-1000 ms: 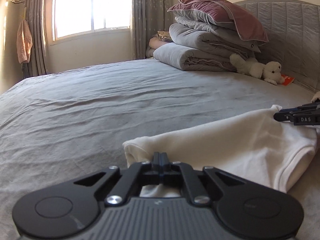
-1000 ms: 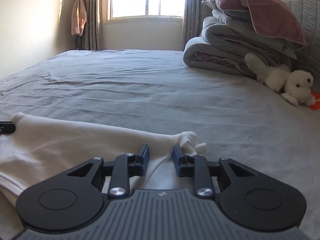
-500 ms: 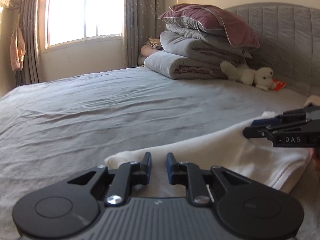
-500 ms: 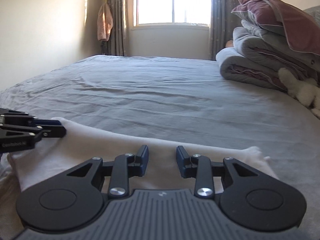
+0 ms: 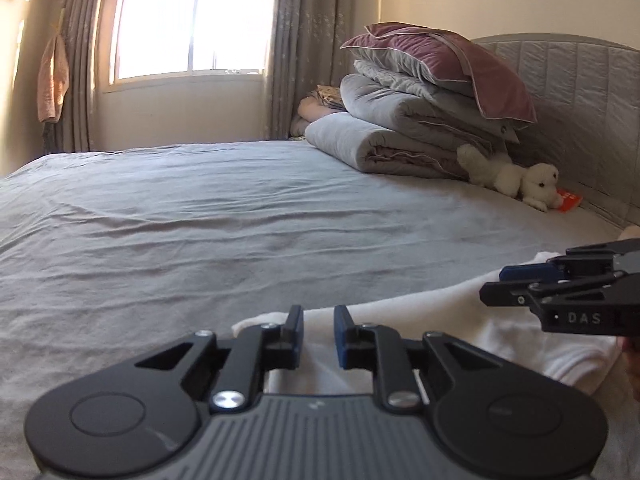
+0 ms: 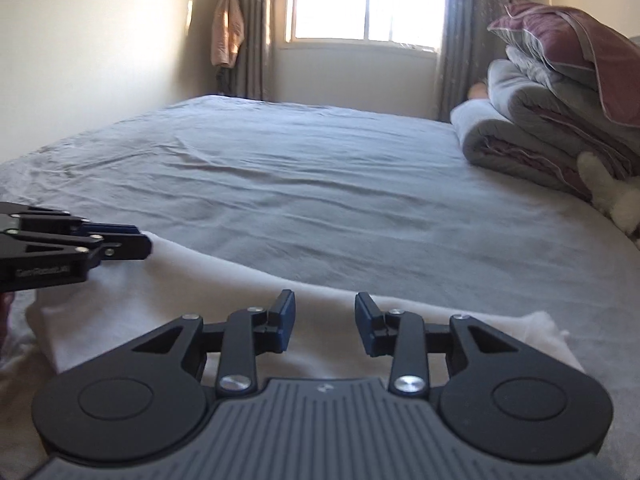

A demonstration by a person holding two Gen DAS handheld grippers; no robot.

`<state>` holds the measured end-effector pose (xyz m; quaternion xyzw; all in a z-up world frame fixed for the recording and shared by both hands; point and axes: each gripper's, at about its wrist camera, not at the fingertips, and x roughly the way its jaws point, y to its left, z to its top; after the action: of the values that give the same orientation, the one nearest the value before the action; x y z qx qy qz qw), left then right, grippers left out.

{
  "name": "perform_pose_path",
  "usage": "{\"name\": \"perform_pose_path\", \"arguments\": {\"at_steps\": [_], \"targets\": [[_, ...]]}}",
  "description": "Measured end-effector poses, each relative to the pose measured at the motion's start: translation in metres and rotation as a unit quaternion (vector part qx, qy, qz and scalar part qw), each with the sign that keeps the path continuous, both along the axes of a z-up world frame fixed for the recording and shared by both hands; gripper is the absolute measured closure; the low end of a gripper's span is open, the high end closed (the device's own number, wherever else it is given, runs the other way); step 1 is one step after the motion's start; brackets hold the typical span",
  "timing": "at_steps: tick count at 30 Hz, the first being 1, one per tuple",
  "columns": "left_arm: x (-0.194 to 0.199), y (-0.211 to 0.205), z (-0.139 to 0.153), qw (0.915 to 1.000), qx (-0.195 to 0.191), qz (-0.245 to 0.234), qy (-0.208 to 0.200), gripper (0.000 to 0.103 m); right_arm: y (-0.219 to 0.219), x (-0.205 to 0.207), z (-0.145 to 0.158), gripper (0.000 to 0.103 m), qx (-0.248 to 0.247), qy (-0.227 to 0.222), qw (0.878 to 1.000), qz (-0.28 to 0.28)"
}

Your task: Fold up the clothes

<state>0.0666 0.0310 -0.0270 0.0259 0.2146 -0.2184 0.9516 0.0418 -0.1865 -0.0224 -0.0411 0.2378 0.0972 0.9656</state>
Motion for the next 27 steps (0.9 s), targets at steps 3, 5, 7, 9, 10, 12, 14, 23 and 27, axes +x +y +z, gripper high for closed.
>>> {"name": "perform_pose_path", "arguments": {"at_steps": [3, 5, 7, 9, 10, 12, 14, 23, 27], "targets": [[0.005, -0.005, -0.009, 0.9999, 0.013, 0.009, 0.004, 0.088, 0.009, 0.012, -0.007, 0.065, 0.017, 0.013, 1.0, 0.006], [0.01, -0.007, -0.014, 0.9997, 0.018, 0.013, 0.008, 0.089, 0.012, 0.022, -0.017, 0.064, 0.021, 0.028, 0.999, 0.004], [0.018, -0.004, -0.018, 0.9995, 0.006, 0.024, 0.021, 0.098, 0.01, 0.03, -0.026, 0.064, 0.033, 0.037, 0.999, -0.001], [0.022, 0.0, -0.018, 0.9991, -0.006, 0.029, 0.029, 0.099, 0.008, 0.032, -0.024, 0.064, 0.041, 0.04, 0.998, -0.004], [0.021, 0.0, -0.016, 0.9991, -0.006, 0.03, 0.028, 0.099, 0.008, 0.03, -0.022, 0.064, 0.039, 0.038, 0.999, -0.004], [0.016, -0.001, -0.012, 0.9993, -0.002, 0.032, 0.022, 0.099, 0.007, 0.024, -0.017, 0.065, 0.036, 0.034, 0.999, -0.003], [0.01, 0.001, -0.006, 0.9992, -0.009, 0.033, 0.019, 0.098, 0.0, 0.015, -0.008, 0.065, 0.04, 0.024, 0.999, -0.008], [-0.004, 0.006, -0.008, 0.9994, 0.012, 0.03, 0.007, 0.094, -0.076, 0.0, 0.003, 0.064, 0.034, -0.007, 0.991, -0.126], [-0.003, 0.016, -0.008, 0.9989, 0.01, 0.04, 0.024, 0.094, -0.102, 0.001, -0.014, 0.074, 0.043, 0.033, 0.988, -0.143]]}}
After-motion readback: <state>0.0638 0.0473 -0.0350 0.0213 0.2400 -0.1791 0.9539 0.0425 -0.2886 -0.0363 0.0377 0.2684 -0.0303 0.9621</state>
